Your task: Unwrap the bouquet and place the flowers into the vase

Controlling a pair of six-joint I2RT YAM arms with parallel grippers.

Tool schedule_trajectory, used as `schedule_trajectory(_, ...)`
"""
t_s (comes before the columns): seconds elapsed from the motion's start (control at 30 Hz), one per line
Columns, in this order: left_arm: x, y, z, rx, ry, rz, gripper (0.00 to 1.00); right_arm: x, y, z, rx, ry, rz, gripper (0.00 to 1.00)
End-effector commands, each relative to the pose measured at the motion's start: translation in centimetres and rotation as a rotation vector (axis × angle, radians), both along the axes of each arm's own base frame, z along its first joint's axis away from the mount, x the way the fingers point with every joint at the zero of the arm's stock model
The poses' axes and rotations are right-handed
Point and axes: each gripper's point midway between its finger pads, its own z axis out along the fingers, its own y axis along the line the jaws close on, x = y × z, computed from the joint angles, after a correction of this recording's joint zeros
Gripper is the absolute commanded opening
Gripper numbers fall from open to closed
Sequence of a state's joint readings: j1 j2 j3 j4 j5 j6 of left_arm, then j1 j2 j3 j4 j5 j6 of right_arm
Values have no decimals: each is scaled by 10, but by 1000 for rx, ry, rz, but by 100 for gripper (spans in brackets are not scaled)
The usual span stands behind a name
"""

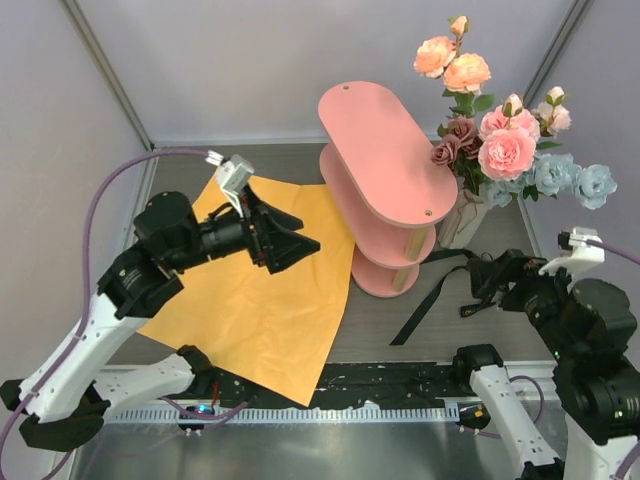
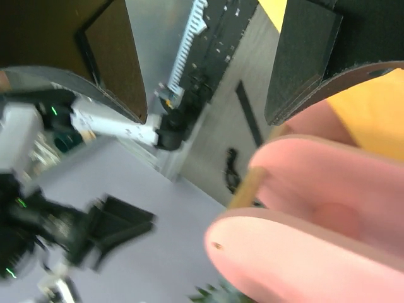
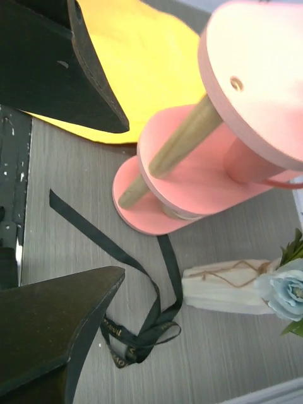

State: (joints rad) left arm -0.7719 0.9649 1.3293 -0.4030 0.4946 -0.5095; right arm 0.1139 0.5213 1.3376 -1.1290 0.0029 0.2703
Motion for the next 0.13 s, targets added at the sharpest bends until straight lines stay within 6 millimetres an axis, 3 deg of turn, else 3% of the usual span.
schedule_trajectory(0.0,40,54,-12,33,84,427,80,-33,13,35,121,-166,55,93)
schedule_trajectory(0.1,41,78,-13,-20,105,543,80,-36,16,60,197,-259,53,94)
